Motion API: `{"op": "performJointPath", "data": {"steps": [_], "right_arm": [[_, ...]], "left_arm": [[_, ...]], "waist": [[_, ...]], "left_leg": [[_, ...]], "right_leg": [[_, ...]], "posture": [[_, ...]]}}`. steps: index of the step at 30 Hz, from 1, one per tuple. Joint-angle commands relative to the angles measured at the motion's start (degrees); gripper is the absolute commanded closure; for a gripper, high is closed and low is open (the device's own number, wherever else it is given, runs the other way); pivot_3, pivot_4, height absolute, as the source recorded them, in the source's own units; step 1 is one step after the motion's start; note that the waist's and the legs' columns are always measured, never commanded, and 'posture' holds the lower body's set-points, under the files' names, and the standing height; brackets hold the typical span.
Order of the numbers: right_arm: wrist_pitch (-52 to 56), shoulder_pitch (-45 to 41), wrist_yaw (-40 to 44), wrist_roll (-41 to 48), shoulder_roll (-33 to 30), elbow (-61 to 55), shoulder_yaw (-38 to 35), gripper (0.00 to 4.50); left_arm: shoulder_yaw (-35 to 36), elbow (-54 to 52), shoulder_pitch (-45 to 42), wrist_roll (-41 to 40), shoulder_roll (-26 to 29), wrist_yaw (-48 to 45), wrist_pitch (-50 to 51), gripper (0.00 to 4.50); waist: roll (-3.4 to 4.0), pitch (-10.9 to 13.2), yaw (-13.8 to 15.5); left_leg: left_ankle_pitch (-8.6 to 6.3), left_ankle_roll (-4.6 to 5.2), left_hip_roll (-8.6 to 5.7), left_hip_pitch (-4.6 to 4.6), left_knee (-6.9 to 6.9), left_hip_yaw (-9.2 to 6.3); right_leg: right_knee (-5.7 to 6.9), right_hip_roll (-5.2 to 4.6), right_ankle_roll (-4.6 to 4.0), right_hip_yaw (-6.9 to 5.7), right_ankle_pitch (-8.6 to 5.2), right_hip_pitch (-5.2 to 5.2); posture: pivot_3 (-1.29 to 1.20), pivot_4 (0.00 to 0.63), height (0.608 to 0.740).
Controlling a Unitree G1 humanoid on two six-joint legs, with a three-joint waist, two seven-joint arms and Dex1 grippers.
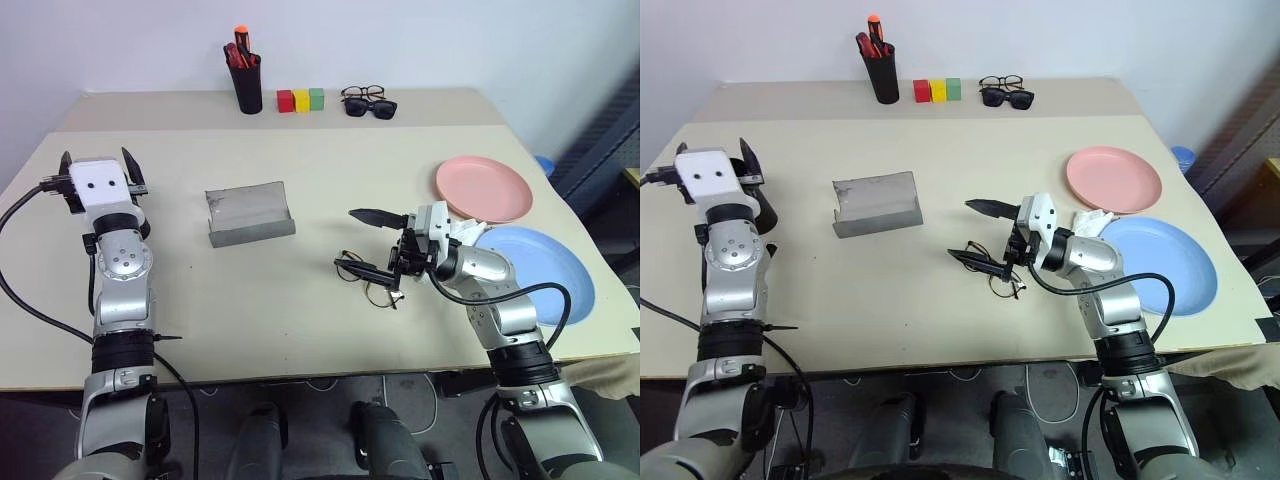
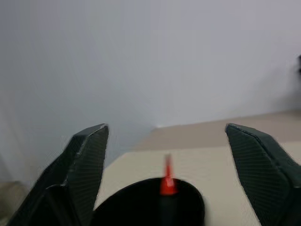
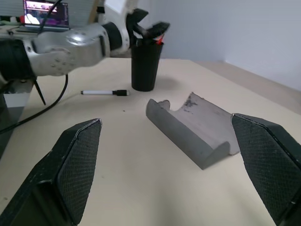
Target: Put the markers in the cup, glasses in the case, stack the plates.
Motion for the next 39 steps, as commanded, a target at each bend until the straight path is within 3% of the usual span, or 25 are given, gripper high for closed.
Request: {"op": "performJointPath", "data": {"steps": [1, 3, 7, 11, 16, 20, 27, 39], "right_arm": [[-1.5, -1.0, 0.2, 0.2, 0.0, -0.2, -0.8, 0.0], [-1.9, -0.9, 0.2, 0.1, 0.0, 0.2, -0.7, 0.0], [-2.5, -0.9, 0.3, -0.2, 0.3, 0.9, -0.5, 0.0], [-2.5, -1.0, 2.2, 0.3, 0.8, 1.2, 0.6, 0.0], [-4.4, -1.5, 5.4, 0.9, 2.5, 1.1, 1.9, 0.0], [-5.5, -2.0, 6.5, 0.5, 3.8, 1.5, 2.8, 0.0], [-6.9, -2.5, 6.4, -0.8, 5.1, 2.7, 3.6, 0.0], [-7.1, -1.3, 4.5, -1.0, 4.2, 1.6, 2.7, 0.0]], "left_arm": [[-0.6, -18.8, 2.9, -12.2, 1.9, -9.4, 17.9, 0.66], [0.4, -27.8, 7.1, -20.5, 5.2, -14.5, 31.1, 0.66], [0.3, -34.4, 16.0, -25.8, 18.0, -27.1, 44.2, 0.66], [-1.2, -31.1, 19.9, -26.9, 31.0, -38.5, 51.5, 0.66], [-3.4, -21.8, 16.2, -26.0, 39.0, -44.4, 57.5, 0.66], [-7.5, -15.7, 11.3, -23.6, 41.9, -46.6, 59.8, 0.66], [-16.6, -6.1, 0.6, -19.7, 42.1, -49.3, 65.0, 0.66], [-25.9, 4.9, -5.5, -12.8, 39.7, -51.8, 66.6, 0.66]], "waist": [[0.0, 0.0, -0.1], [0.01, 0.0, -0.4], [0.05, 0.0, -1.0], [0.0, 0.0, -1.2], [0.03, 0.1, -1.5], [0.02, 0.1, -1.6], [0.01, 0.1, -1.6], [-0.02, 0.1, -1.6]], "left_leg": [[0.0, 0.0, 0.0, 0.0, 0.0, 0.0], [0.0, 0.0, 0.0, 0.0, -0.01, 0.0], [0.0, 0.0, 0.05, 0.11, -0.09, 0.01], [0.0, -0.01, 0.06, 0.17, -0.03, 0.0], [-0.01, -0.02, 0.07, 0.18, -0.1, 0.01], [-0.01, -0.02, 0.07, 0.12, -0.16, 0.0], [0.0, -0.02, 0.06, 0.11, -0.14, 0.01], [0.0, -0.01, 0.06, 0.11, -0.14, 0.0]], "right_leg": [[0.0, 0.0, 0.0, 0.0, 0.0, 0.0], [0.01, 0.0, -0.01, 0.02, -0.01, -0.01], [0.18, 0.03, -0.2, 0.04, -0.13, -0.11], [0.54, 0.03, -0.39, 0.03, -0.28, -0.25], [0.53, 0.0, -0.46, 0.02, -0.35, -0.29], [0.57, 0.01, -0.42, 0.0, -0.39, -0.38], [0.64, 0.02, -0.4, 0.01, -0.4, -0.38], [0.71, 0.02, -0.35, 0.02, -0.43, -0.4]], "posture": [[0.0, 0.15, 0.74], [0.0, 0.15, 0.74], [0.0, 0.15, 0.74], [0.0, 0.15, 0.74], [0.0, 0.15, 0.74], [0.0, 0.15, 0.74], [0.0, 0.15, 0.74], [0.0, 0.15, 0.74]]}}
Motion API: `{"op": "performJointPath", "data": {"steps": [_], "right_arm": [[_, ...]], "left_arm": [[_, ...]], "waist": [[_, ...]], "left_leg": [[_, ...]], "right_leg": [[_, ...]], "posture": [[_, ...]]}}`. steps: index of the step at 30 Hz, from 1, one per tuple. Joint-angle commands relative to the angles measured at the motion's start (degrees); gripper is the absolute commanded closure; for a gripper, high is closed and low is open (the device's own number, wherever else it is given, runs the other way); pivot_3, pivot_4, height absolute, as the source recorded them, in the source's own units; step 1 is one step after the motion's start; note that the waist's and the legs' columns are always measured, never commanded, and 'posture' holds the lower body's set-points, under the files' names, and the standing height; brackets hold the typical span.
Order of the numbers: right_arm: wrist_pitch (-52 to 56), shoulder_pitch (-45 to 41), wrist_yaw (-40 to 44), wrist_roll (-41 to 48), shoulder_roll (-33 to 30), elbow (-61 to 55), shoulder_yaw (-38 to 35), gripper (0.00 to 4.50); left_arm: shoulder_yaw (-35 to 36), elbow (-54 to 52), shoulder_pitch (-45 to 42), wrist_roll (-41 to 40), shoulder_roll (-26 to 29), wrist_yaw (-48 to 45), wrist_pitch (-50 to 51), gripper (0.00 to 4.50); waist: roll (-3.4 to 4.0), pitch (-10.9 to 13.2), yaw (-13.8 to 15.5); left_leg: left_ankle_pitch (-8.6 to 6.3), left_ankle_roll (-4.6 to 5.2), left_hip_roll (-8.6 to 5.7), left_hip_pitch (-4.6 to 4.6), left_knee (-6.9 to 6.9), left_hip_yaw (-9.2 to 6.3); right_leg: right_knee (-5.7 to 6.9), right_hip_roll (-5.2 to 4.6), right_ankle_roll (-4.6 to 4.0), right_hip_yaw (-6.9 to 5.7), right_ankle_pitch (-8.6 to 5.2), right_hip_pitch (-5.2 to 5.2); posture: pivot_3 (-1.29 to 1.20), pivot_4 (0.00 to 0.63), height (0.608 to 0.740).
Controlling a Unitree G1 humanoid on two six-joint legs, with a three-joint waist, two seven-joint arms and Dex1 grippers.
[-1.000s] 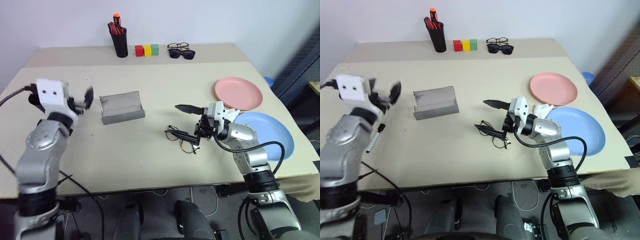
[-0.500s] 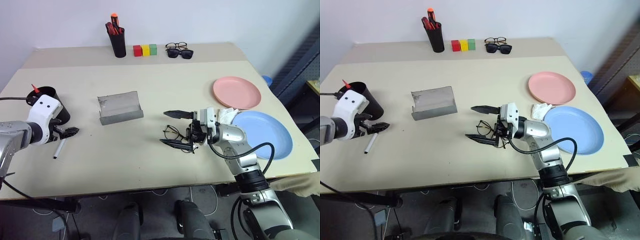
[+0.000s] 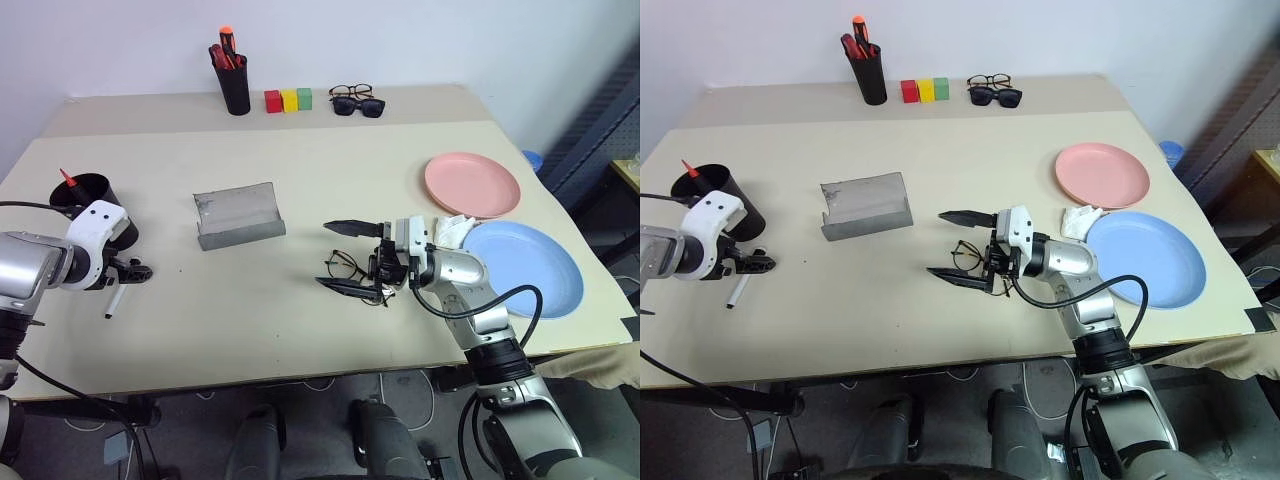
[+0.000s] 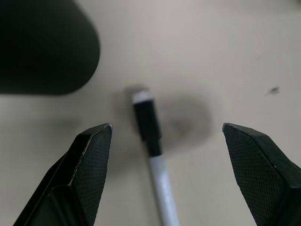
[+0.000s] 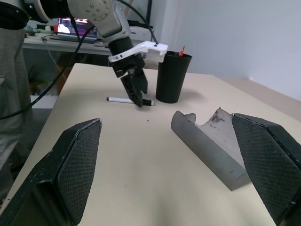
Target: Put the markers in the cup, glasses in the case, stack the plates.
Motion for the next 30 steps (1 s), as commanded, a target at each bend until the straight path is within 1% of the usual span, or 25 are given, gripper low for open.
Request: {"op": "performJointPath", "data": {"steps": [1, 3, 7, 8, 9, 13, 16, 18, 19, 20, 22, 25, 28, 30], "right_arm": [[-0.7, 0.2, -0.8, 0.3, -0.5, -2.2, -1.0, 0.0], [-0.5, 0.5, -1.2, 0.5, -0.8, -2.7, -1.1, 0.0], [-0.2, 1.0, -1.6, 0.6, -1.5, -3.3, -1.2, 0.0], [-0.1, 1.0, -1.6, 0.7, -1.6, -3.4, -1.2, 0.0], [0.0, 1.0, -1.7, 0.7, -1.7, -3.5, -1.2, 0.0], [0.1, 0.9, -1.9, 0.7, -1.9, -3.4, -1.2, 0.0], [0.0, 0.5, -2.1, 0.6, -1.6, -2.6, -1.2, 0.0], [-0.1, 0.3, -2.3, 0.5, -1.3, -2.1, -1.1, 0.0], [-0.1, 0.1, -2.3, 0.5, -1.1, -1.9, -1.1, 0.0], [-0.2, -0.1, -2.4, 0.5, -0.9, -1.7, -1.0, 0.0], [-0.4, -0.6, -2.7, 0.3, -0.4, -1.0, -0.8, 0.0], [-0.8, -1.5, -3.1, -0.1, 0.5, 0.1, -0.6, 0.0], [-1.4, -2.6, -3.6, -0.5, 1.4, 1.7, -0.6, 0.0], [-1.8, -3.2, -3.8, -0.9, 1.9, 2.6, -0.6, 0.0]], "left_arm": [[-1.2, 2.2, -1.6, 3.1, -1.0, 0.6, -0.7, 0.9], [-1.1, 3.1, -2.1, 3.7, -2.3, 1.0, -0.1, 1.51], [-0.5, 2.5, -1.7, 4.0, -3.9, 1.2, 0.8, 3.43], [-0.2, 1.9, -1.3, 3.9, -4.1, 1.1, 1.1, 4.04], [0.4, 1.0, -0.7, 3.6, -4.1, 1.0, 1.3, 4.46], [3.0, -5.4, 3.8, 1.6, -2.4, -1.3, 0.1, 4.46], [10.2, -13.9, 9.1, -1.9, -2.7, -3.9, -4.8, 4.46], [16.9, -19.9, 12.1, -2.2, -6.0, -1.5, -13.6, 4.46], [19.8, -21.9, 12.9, -1.7, -8.4, 0.9, -18.4, 4.46], [22.7, -24.2, 13.0, -1.0, -12.0, 4.7, -23.7, 4.46], [25.4, -26.7, 11.6, -0.1, -17.4, 9.5, -31.2, 4.46], [25.2, -24.5, 7.2, 2.3, -21.7, 15.7, -35.1, 4.46], [30.6, -15.9, 1.0, 3.0, -29.8, 27.8, -43.6, 4.46], [31.2, -9.0, -1.9, 6.3, -30.6, 32.2, -50.5, 4.46]], "waist": [[-0.01, 0.0, 0.3], [-0.01, 0.0, 0.3], [0.04, 0.0, 0.3], [0.04, 0.0, 0.3], [0.04, 0.0, 0.2], [0.04, 0.0, 0.1], [0.04, 0.0, -0.1], [0.03, 0.0, 0.1], [0.03, 0.0, 0.4], [-0.02, 0.0, 0.8], [-0.04, 0.0, 1.4], [-0.05, 0.0, 1.8], [-0.07, 0.0, 1.7], [-0.07, 0.0, 1.4]], "left_leg": [[0.0, 0.0, 0.0, 0.0, 0.01, -0.01], [0.0, 0.0, -0.01, 0.01, 0.03, -0.01], [0.0, 0.01, 0.0, 0.12, 0.04, -0.01], [0.01, 0.01, 0.0, 0.17, 0.03, -0.01], [0.0, 0.01, 0.0, 0.22, 0.03, -0.01], [0.0, 0.01, 0.0, 0.23, 0.01, -0.01], [0.0, 0.0, 0.0, 0.18, -0.05, 0.04], [0.0, 0.0, 0.01, 0.11, -0.06, 0.03], [0.0, 0.0, 0.01, 0.07, -0.05, 0.01], [0.0, 0.0, 0.01, 0.04, -0.02, 0.0], [0.0, 0.0, 0.02, -0.03, 0.07, -0.01], [0.01, 0.0, -0.01, -0.04, 0.15, 0.0], [0.01, 0.0, -0.04, 0.01, 0.19, 0.0], [0.01, 0.01, -0.04, 0.05, 0.18, -0.01]], "right_leg": [[0.0, 0.0, 0.0, 0.0, 0.0, 0.0], [0.02, 0.0, 0.0, 0.0, 0.0, 0.02], [0.11, 0.0, 0.0, 0.01, 0.0, 0.06], [0.13, 0.0, 0.0, 0.01, 0.0, 0.08], [0.18, 0.0, 0.0, 0.01, -0.01, 0.1], [0.18, -0.01, 0.01, 0.02, -0.01, 0.11], [0.06, -0.04, 0.02, 0.05, -0.03, 0.08], [0.04, -0.04, 0.01, 0.05, -0.03, 0.04], [0.03, -0.05, 0.0, 0.04, -0.03, 0.01], [0.01, -0.06, -0.01, 0.04, -0.02, 0.01], [-0.05, -0.06, -0.07, 0.02, 0.02, 0.02], [-0.04, -0.05, -0.07, 0.02, 0.03, 0.06], [-0.03, -0.05, -0.04, 0.03, 0.04, 0.13], [-0.01, -0.02, 0.15, 0.03, 0.14, 0.15]], "posture": [[0.0, 0.15, 0.74], [0.0, 0.15, 0.74], [0.0, 0.15, 0.74], [0.0, 0.15, 0.74], [0.0, 0.15, 0.74], [0.0, 0.15, 0.74], [0.0, 0.15, 0.74], [0.0, 0.15, 0.74], [0.0, 0.15, 0.74], [0.0, 0.15, 0.74], [0.0, 0.15, 0.74], [0.0, 0.15, 0.74], [0.0, 0.15, 0.74], [0.0, 0.15, 0.74]]}}
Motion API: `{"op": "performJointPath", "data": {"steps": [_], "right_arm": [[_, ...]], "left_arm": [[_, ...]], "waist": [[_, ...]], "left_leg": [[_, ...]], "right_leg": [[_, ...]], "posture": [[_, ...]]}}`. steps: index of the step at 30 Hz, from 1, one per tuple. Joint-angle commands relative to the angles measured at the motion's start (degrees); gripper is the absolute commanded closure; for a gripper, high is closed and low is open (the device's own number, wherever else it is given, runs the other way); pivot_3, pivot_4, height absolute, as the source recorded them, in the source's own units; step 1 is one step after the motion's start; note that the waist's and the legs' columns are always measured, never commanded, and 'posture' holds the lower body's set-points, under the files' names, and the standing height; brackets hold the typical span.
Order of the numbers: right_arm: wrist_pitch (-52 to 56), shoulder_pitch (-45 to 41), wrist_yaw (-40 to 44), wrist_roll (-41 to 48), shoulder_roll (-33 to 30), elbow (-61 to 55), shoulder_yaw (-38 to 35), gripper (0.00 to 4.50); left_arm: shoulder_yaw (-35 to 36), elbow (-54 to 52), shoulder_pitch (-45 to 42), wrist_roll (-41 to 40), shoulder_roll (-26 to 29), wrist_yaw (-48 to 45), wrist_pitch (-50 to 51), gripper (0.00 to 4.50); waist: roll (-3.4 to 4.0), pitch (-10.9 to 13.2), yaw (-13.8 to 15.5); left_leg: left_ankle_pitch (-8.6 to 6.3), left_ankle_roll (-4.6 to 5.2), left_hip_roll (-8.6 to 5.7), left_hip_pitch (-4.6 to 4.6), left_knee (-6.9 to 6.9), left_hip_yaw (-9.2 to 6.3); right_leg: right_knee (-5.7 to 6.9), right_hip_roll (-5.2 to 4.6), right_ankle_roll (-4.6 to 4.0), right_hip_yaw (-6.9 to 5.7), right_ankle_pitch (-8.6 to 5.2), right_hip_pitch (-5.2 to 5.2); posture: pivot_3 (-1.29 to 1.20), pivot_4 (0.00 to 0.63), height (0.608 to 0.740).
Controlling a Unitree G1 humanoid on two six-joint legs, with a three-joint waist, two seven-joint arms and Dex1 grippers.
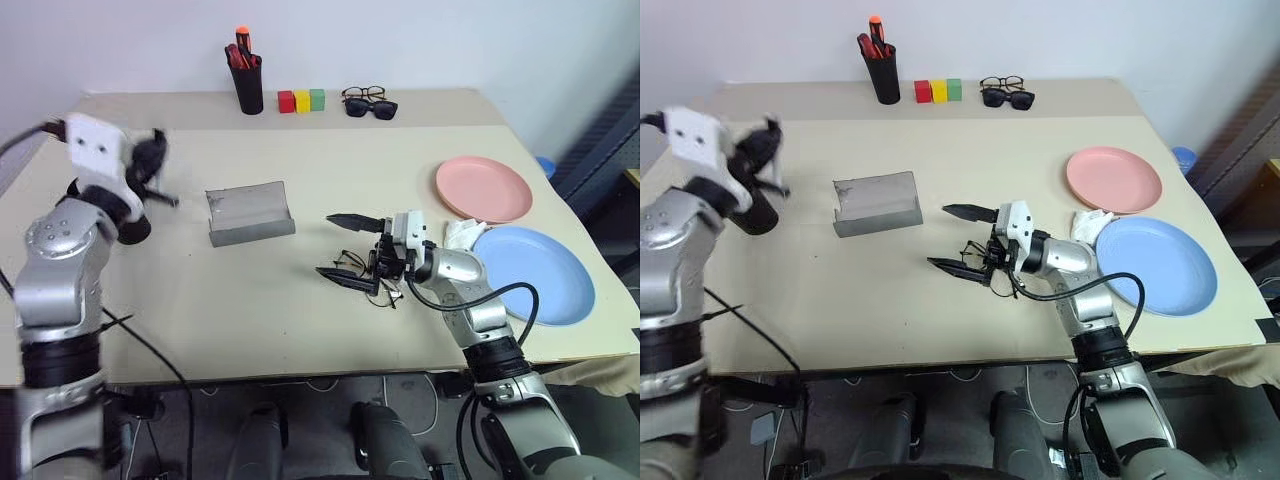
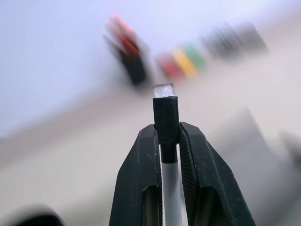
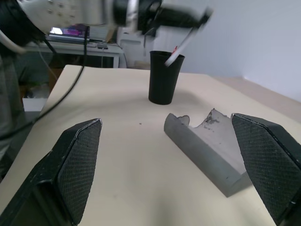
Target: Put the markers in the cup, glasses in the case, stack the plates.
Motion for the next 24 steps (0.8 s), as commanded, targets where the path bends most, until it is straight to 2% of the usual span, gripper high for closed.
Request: {"op": "performJointPath", "data": {"steps": [1, 6, 11, 16, 24], "right_arm": [[-1.6, -2.0, -0.6, -0.1, 0.7, 0.7, -0.6, 0.0], [-2.1, -2.4, -1.0, -0.4, 0.9, 1.1, -0.7, 0.0], [-2.0, -2.1, -1.4, -0.4, 0.7, 0.6, -0.9, 0.0], [-1.7, -1.9, -1.7, -0.3, 0.5, 0.2, -1.0, 0.0], [-1.4, -1.9, -2.1, -0.2, 0.2, -0.2, -0.9, 0.0]], "left_arm": [[3.5, 10.2, -4.2, 5.0, -0.2, 8.9, -12.2, 4.46], [4.4, 21.8, -8.8, 8.2, 1.0, 16.0, -21.2, 4.46], [4.6, 28.8, -9.4, 9.5, 2.7, 19.0, -26.8, 4.46], [4.0, 30.6, -8.4, 9.3, 3.0, 19.2, -28.3, 4.46], [2.7, 28.4, -5.2, 8.2, 0.0, 18.3, -27.7, 4.46]], "waist": [[0.0, 0.0, -0.3], [-0.01, 0.0, 0.0], [-0.01, 0.0, 0.0], [-0.01, 0.0, 0.0], [-0.01, 0.0, 0.0]], "left_leg": [[0.0, 0.0, 0.0, 0.01, -0.04, 0.0], [0.0, 0.0, 0.01, 0.03, -0.11, 0.0], [0.0, -0.01, 0.0, 0.01, -0.09, 0.01], [0.02, -0.04, 0.0, 0.0, -0.09, 0.01], [0.02, -0.05, 0.01, 0.01, -0.1, 0.01]], "right_leg": [[0.0, 0.02, 0.04, 0.0, 0.02, 0.0], [0.03, 0.04, 0.13, -0.01, 0.01, -0.02], [0.02, 0.03, 0.13, -0.01, 0.01, -0.01], [0.02, 0.03, 0.13, -0.02, 0.01, -0.01], [0.03, 0.03, 0.13, -0.03, 0.01, -0.01]], "posture": [[0.0, 0.15, 0.74], [0.0, 0.15, 0.74], [0.0, 0.15, 0.74], [0.0, 0.15, 0.74], [0.0, 0.15, 0.74]]}}
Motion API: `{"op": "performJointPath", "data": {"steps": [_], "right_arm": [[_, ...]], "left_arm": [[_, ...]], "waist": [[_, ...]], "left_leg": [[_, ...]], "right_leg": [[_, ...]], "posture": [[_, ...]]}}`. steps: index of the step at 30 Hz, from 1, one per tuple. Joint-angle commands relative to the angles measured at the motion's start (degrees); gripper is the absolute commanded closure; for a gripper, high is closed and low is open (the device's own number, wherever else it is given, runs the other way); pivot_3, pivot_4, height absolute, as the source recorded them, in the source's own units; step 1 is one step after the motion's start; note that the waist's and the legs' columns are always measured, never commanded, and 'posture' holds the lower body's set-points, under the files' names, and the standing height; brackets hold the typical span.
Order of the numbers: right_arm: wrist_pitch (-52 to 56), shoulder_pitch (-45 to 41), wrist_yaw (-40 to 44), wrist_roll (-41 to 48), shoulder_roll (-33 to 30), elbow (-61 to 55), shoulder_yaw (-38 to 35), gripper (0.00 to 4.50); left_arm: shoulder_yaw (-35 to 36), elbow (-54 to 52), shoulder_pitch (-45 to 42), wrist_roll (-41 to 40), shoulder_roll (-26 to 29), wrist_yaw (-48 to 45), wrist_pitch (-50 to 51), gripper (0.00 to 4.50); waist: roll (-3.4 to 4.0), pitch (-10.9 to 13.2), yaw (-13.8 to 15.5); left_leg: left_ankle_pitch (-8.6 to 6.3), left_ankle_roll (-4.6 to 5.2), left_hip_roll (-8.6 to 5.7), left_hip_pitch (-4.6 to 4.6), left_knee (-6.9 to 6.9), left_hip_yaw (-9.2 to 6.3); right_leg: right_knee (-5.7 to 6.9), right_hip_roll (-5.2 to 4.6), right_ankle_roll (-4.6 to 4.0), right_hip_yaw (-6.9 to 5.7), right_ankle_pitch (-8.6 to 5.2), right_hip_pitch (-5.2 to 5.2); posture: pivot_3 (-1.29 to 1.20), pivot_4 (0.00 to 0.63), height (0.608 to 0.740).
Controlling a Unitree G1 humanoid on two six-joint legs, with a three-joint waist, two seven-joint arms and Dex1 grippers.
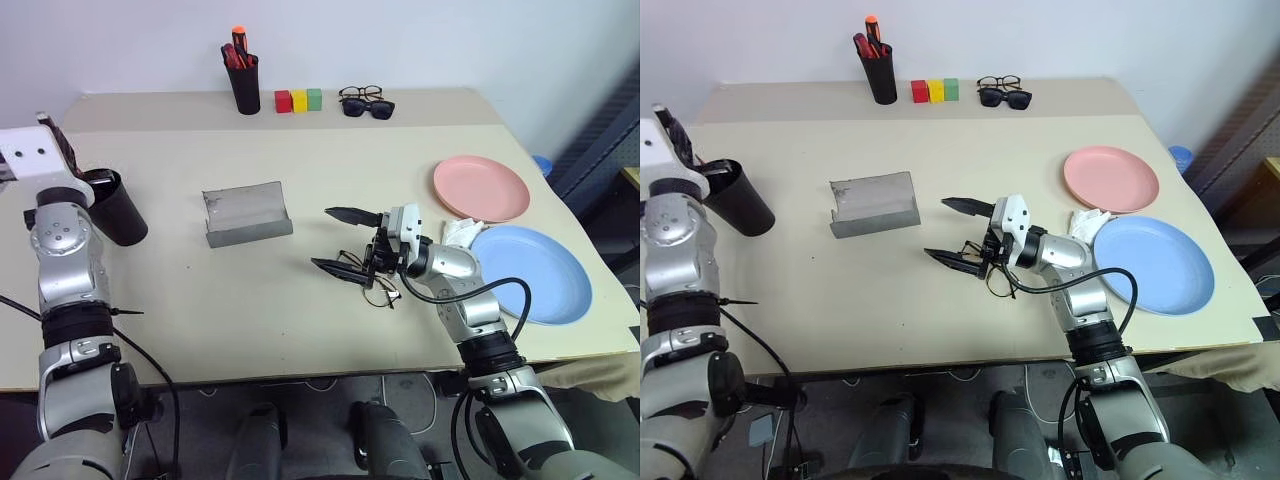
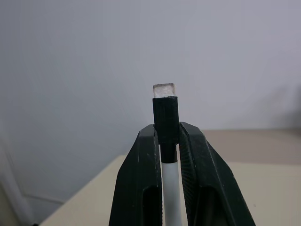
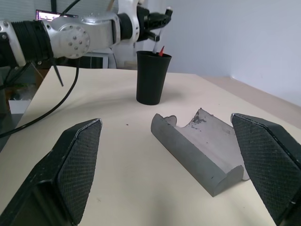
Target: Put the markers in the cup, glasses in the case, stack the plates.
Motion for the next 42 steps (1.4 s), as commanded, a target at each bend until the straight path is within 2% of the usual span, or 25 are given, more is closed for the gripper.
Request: {"op": "performJointPath", "data": {"steps": [1, 5, 8, 12, 14, 16, 19, 21, 24, 28, 32, 36, 42], "right_arm": [[-0.4, -0.8, -0.2, 0.5, -0.2, -2.0, -0.8, 0.0], [-0.4, -0.9, -0.3, 0.5, -0.3, -2.0, -0.9, 0.0], [-0.5, -0.9, -0.4, 0.5, -0.3, -1.9, -0.9, 0.0], [-0.6, -1.0, -0.5, 0.4, -0.3, -1.6, -0.9, 0.0], [-0.5, -0.9, -0.5, 0.4, -0.5, -1.6, -1.0, 0.0], [0.1, -0.4, -0.4, 0.4, -1.0, -2.0, -1.0, 0.0], [2.7, 1.9, -0.2, 0.0, -3.4, -4.6, -0.5, 0.0], [4.0, 3.6, -0.3, -0.2, -5.0, -6.4, -0.6, 0.0], [4.5, 6.7, -0.9, -1.3, -7.9, -8.5, -1.2, 0.0], [5.5, 10.5, -2.7, -0.8, -11.0, -11.1, -3.5, 0.0], [7.2, 15.7, -4.6, 0.0, -14.1, -15.7, -6.7, 0.0], [8.8, 19.9, -6.9, 0.5, -15.9, -20.4, -9.1, 0.0], [10.4, 24.1, -10.1, 0.9, -17.0, -25.2, -11.8, 0.0]], "left_arm": [[-0.3, -3.5, 0.7, -0.6, -0.5, -0.4, -0.1, 4.46], [-0.3, -5.8, 2.7, -1.2, -1.4, -1.0, 2.0, 4.46], [-0.4, -8.0, 4.1, -1.8, -1.7, -2.1, 3.4, 3.1], [0.1, -12.1, 4.8, -4.8, -2.7, -4.3, 4.9, 1.06], [-0.1, -17.1, 5.0, -8.5, -3.2, -7.2, 8.8, 1.06], [-2.6, -22.9, 5.7, -11.3, -1.2, -12.2, 16.6, 1.06], [-12.2, -30.6, 5.2, -17.7, 7.4, -30.0, 33.6, 1.06], [-15.1, -32.3, 4.4, -20.4, 10.7, -36.2, 39.1, 1.06], [-21.0, -28.2, 1.1, -20.5, 15.9, -47.8, 43.5, 1.06], [-28.9, -15.7, -6.8, -14.5, 18.6, -59.8, 38.8, 1.06], [-37.0, 3.7, -18.4, -4.9, 15.8, -67.1, 29.1, 1.06], [-40.1, 17.4, -25.4, 1.1, 11.8, -70.3, 22.2, 1.06], [-42.2, 27.7, -28.1, 7.0, 6.3, -74.0, 16.5, 1.06]], "waist": [[0.0, 0.0, 0.0], [0.0, 0.0, 0.0], [0.0, 0.0, 0.0], [0.0, 0.0, 0.0], [0.0, 0.0, 0.1], [-0.01, 0.0, 0.1], [0.0, 0.0, 0.0], [0.02, 0.0, 0.0], [0.03, 0.0, -0.2], [0.03, 0.0, -0.4], [0.02, 0.0, 0.2], [0.0, 0.0, 0.2], [-0.04, 0.1, 0.0]], "left_leg": [[0.0, 0.0, 0.0, 0.0, 0.0, 0.0], [0.0, 0.0, 0.0, 0.0, 0.0, 0.0], [0.0, 0.0, 0.0, 0.0, 0.0, 0.0], [0.0, 0.0, 0.0, 0.0, 0.0, 0.0], [0.0, 0.0, 0.0, -0.01, 0.01, 0.0], [0.0, 0.0, 0.0, -0.04, 0.02, 0.0], [0.0, -0.01, 0.0, -0.04, 0.01, -0.02], [0.0, -0.02, -0.01, -0.03, -0.02, 0.01], [0.0, -0.01, 0.0, 0.0, -0.02, 0.01], [0.0, -0.01, 0.01, 0.02, -0.03, 0.01], [0.0, 0.0, 0.0, -0.06, 0.01, 0.0], [-0.01, 0.01, -0.04, -0.23, 0.08, 0.0], [-0.01, 0.02, -0.02, -0.25, 0.08, 0.0]], "right_leg": [[0.0, 0.0, 0.0, 0.0, 0.0, 0.0], [-0.01, 0.0, 0.0, 0.0, 0.0, 0.0], [0.0, 0.0, 0.0, 0.0, 0.0, 0.0], [0.0, 0.0, -0.01, 0.0, 0.0, 0.0], [-0.01, -0.01, -0.01, 0.0, -0.01, 0.0], [-0.03, -0.01, -0.01, 0.0, -0.01, 0.0], [-0.01, 0.0, -0.03, 0.0, -0.02, -0.01], [-0.06, -0.03, -0.21, 0.02, -0.13, 0.0], [-0.04, -0.02, -0.25, 0.02, -0.15, -0.01], [-0.03, 0.0, -0.27, 0.02, -0.17, -0.05], [-0.08, 0.0, -0.26, 0.01, -0.18, -0.05], [-0.19, -0.06, -0.24, 0.02, -0.19, -0.07], [-0.16, -0.05, -0.24, 0.02, -0.19, -0.13]], "posture": [[0.0, 0.15, 0.74], [0.0, 0.15, 0.74], [0.0, 0.15, 0.74], [0.0, 0.15, 0.74], [0.0, 0.15, 0.74], [0.0, 0.15, 0.74], [0.0, 0.15, 0.74], [0.0, 0.15, 0.74], [0.0, 0.15, 0.74], [0.0, 0.15, 0.74], [0.0, 0.15, 0.74], [0.0, 0.15, 0.74], [0.0, 0.15, 0.74]]}}
